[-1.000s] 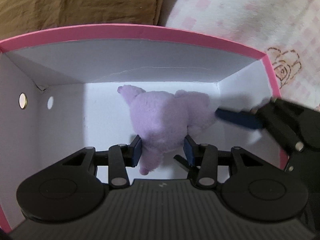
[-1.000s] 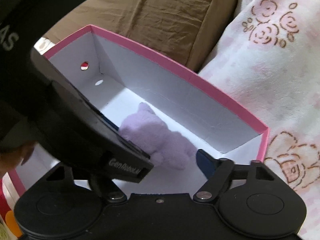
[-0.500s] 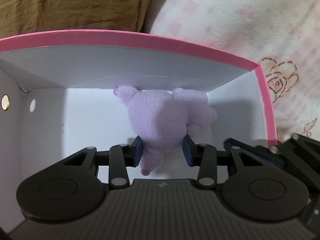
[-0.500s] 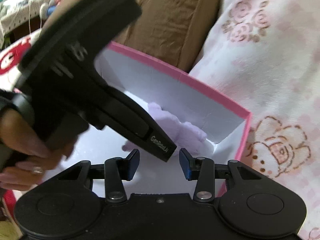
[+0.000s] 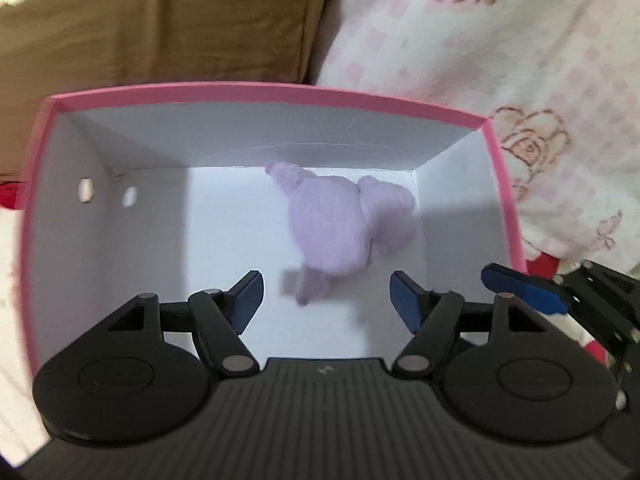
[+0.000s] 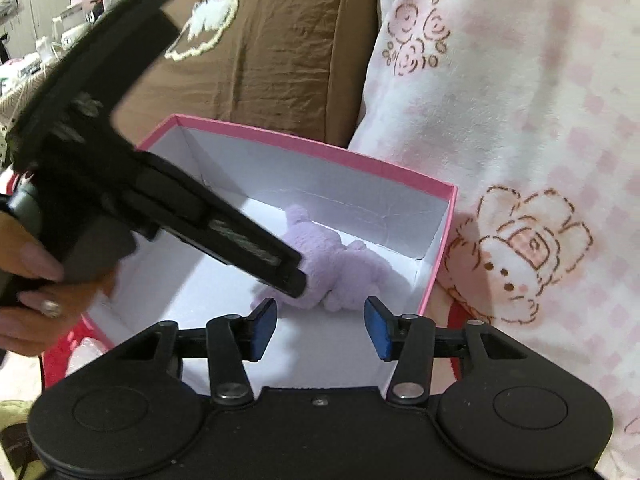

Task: Organize objects
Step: 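Open the left tool to drop the plush into the box, withdraw, then move the left tool down to the green yarn ball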

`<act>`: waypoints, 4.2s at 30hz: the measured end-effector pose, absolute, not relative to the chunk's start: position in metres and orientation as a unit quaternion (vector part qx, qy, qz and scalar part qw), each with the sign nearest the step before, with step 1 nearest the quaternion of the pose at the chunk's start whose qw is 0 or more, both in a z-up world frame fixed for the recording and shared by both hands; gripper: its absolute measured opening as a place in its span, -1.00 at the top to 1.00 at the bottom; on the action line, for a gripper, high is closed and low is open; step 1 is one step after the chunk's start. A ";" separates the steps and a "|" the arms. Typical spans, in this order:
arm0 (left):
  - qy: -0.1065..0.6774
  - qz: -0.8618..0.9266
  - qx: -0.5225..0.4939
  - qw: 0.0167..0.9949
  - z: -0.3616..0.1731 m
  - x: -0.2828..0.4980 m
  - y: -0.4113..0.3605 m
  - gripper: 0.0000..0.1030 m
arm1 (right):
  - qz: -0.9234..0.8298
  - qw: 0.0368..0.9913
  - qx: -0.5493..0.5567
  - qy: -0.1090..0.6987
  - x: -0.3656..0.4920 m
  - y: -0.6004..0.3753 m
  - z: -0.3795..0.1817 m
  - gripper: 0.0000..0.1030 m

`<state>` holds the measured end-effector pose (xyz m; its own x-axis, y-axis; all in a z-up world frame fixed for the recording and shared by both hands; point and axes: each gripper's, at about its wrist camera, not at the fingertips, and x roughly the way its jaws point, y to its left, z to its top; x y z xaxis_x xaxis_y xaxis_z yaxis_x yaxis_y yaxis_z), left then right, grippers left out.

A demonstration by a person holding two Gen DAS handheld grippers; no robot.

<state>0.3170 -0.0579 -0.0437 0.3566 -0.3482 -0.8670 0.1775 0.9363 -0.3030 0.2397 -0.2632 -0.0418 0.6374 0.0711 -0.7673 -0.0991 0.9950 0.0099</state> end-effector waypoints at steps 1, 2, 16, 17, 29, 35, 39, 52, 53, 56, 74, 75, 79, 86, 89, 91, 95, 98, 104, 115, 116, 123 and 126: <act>0.540 -0.162 -0.078 0.822 -0.037 0.310 -0.060 -0.35 | 0.049 0.905 -0.010 0.423 0.237 -0.263 -0.040 -0.07; 0.537 -0.162 -0.078 0.824 -0.030 0.303 -0.053 -0.35 | 0.051 0.905 -0.004 0.422 0.236 -0.264 -0.038 -0.07; 0.504 -0.169 -0.024 0.847 0.033 0.260 -0.014 -0.35 | 0.062 0.911 -0.012 0.408 0.193 -0.223 0.007 -0.21; 0.500 -0.170 -0.021 0.849 0.039 0.254 -0.010 -0.35 | 0.064 0.911 -0.013 0.408 0.189 -0.221 0.009 -0.24; 0.491 -0.178 -0.008 0.853 0.068 0.198 0.023 -0.39 | 0.078 0.912 -0.019 0.402 0.150 -0.192 0.044 -0.44; 0.490 -0.183 0.008 0.852 0.081 0.174 0.031 -0.39 | 0.095 0.911 -0.015 0.402 0.123 -0.175 0.064 -0.56; 0.499 -0.172 0.015 0.849 0.080 0.158 0.039 -0.43 | 0.106 0.909 -0.020 0.403 0.108 -0.165 0.073 -0.64; 0.510 -0.181 0.040 0.840 0.079 0.117 0.051 -0.79 | 0.164 0.884 -0.066 0.433 0.073 -0.133 0.069 -0.82; 0.511 -0.179 0.038 0.840 0.080 0.115 0.054 -0.79 | 0.168 0.881 -0.069 0.436 0.072 -0.131 0.068 -0.82; 0.516 -0.183 0.036 0.836 0.084 0.109 0.059 -0.83 | 0.178 0.877 -0.073 0.441 0.068 -0.127 0.067 -0.82; 0.547 -0.199 0.010 0.813 0.057 0.083 0.067 -0.89 | 0.269 0.846 -0.112 0.446 0.052 -0.096 0.056 -0.82; 0.549 -0.201 0.008 0.811 0.052 0.082 0.067 -0.89 | 0.271 0.845 -0.115 0.446 0.052 -0.094 0.054 -0.82; 0.556 -0.197 -0.010 0.807 0.033 0.079 0.069 -0.89 | 0.283 0.840 -0.119 0.448 0.052 -0.088 0.051 -0.82; 0.581 -0.188 -0.041 0.791 -0.002 0.077 0.074 -0.90 | 0.292 0.831 -0.145 0.451 0.054 -0.075 0.038 -0.82; 0.587 -0.185 -0.047 0.787 -0.013 0.077 0.074 -0.89 | 0.296 0.822 -0.155 0.461 0.056 -0.070 0.029 -0.82; 0.589 -0.183 -0.047 0.786 -0.019 0.077 0.073 -0.89 | 0.299 0.818 -0.164 0.463 0.056 -0.066 0.023 -0.82; 0.598 -0.179 -0.056 0.779 -0.032 0.079 0.072 -0.89 | 0.309 0.811 -0.188 0.461 0.057 -0.057 0.010 -0.82; 0.605 -0.177 -0.067 0.774 -0.041 0.080 0.072 -0.89 | 0.310 0.809 -0.206 0.455 0.057 -0.050 0.001 -0.82; 0.619 -0.167 -0.076 0.764 -0.061 0.082 0.072 -0.89 | 0.330 0.803 -0.212 0.449 0.057 -0.040 -0.016 -0.81; 0.641 -0.140 -0.094 0.749 -0.093 0.083 0.082 -0.89 | 0.343 0.797 -0.212 0.449 0.067 -0.022 -0.055 -0.81; 0.642 -0.136 -0.095 0.748 -0.096 0.083 0.083 -0.89 | 0.344 0.796 -0.212 0.451 0.068 -0.021 -0.059 -0.81; 0.657 -0.109 -0.113 0.737 -0.114 0.086 0.095 -0.89 | 0.324 0.796 -0.188 0.476 0.076 -0.012 -0.083 -0.80; 0.661 -0.100 -0.137 0.731 -0.120 0.087 0.102 -0.89 | 0.321 0.794 -0.204 0.475 0.074 -0.007 -0.092 -0.79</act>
<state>0.0873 0.1024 -0.1204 0.1068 -0.3283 -0.9385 -0.0350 0.9421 -0.3335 0.0738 -0.0069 -0.0916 0.3426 0.3157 -0.8849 -0.7027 0.7113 -0.0183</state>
